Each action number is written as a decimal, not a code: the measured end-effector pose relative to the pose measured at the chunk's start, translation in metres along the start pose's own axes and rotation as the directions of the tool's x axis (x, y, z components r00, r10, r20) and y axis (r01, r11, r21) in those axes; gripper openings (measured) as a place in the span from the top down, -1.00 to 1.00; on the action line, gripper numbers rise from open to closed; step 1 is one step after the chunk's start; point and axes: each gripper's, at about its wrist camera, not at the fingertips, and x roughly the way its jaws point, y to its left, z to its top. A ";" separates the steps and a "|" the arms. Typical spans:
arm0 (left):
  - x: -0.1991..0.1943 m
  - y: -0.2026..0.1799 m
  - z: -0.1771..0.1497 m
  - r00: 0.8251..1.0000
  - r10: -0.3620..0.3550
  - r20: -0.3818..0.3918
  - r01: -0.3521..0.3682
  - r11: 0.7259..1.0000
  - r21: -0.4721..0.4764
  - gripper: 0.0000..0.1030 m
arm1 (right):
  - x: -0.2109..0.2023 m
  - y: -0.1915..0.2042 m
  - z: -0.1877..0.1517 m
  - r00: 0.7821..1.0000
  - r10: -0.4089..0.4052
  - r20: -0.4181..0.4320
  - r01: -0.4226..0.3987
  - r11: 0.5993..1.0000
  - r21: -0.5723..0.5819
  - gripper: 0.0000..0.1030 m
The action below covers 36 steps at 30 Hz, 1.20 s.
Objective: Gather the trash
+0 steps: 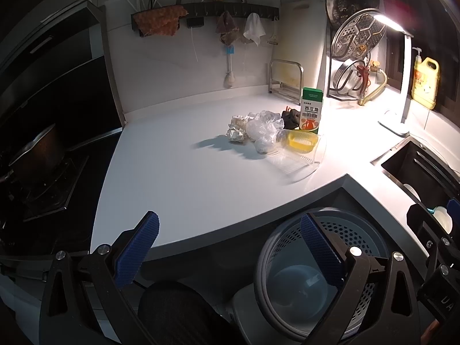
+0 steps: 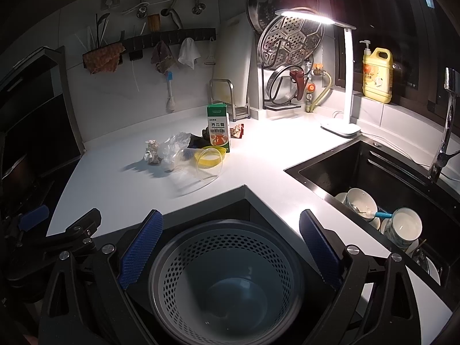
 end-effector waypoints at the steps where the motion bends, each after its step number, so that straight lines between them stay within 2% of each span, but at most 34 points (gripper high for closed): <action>1: 0.000 0.000 0.000 1.000 0.000 0.000 0.000 1.000 -0.001 -0.88 | 0.000 0.000 0.000 1.000 0.000 0.000 0.000 1.000 0.001 -0.77; 25: 0.008 0.005 -0.006 1.000 0.004 -0.020 -0.004 1.000 -0.008 -0.88 | 0.010 0.004 -0.005 1.000 0.007 -0.025 -0.007 1.000 0.001 -0.77; 36: 0.035 0.009 -0.010 0.998 0.019 -0.063 -0.020 1.000 -0.016 -0.88 | 0.044 0.003 -0.018 0.996 0.040 -0.076 -0.039 0.999 0.006 -0.77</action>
